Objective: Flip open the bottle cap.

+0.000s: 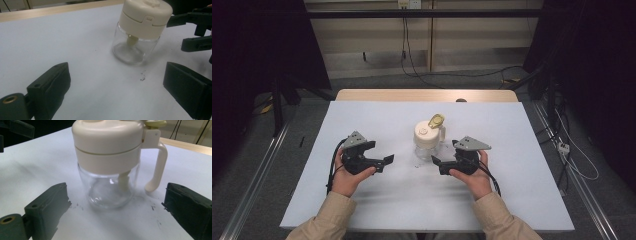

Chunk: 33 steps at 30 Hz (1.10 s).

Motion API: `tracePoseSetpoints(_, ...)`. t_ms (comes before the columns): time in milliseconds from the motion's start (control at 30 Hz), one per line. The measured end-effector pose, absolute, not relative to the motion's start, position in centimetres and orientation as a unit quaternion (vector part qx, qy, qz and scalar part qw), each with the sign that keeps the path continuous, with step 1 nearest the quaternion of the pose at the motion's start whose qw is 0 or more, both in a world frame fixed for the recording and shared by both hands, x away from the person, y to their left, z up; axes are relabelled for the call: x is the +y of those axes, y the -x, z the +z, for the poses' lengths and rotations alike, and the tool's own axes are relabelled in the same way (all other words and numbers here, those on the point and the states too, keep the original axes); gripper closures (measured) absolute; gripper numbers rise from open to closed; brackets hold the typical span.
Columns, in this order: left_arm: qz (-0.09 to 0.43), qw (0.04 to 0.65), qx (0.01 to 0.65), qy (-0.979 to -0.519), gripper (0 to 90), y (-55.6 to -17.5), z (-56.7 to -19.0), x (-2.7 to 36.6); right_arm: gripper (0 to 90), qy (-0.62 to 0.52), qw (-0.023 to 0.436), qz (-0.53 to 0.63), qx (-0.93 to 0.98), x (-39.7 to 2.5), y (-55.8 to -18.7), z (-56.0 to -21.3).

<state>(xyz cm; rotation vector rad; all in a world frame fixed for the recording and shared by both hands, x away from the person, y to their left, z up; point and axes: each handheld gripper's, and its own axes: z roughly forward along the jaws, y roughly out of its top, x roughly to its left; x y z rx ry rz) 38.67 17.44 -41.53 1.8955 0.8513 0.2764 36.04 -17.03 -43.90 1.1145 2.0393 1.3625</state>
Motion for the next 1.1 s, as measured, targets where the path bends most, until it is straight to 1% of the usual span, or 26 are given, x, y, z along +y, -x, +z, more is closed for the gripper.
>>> tracePoseSetpoints(533,0.12,0.499,0.36,-0.779,7.0,-37.2,-42.2,20.9,6.0,-0.4,0.219,0.496,0.739,-19.9,-32.9,-44.2)
tracePoseSetpoints(1100,0.125,0.494,0.361,-0.781,7.1,-36.3,-42.7,21.9,6.2,-0.42,0.229,0.493,0.727,-23.9,-30.3,-44.5)
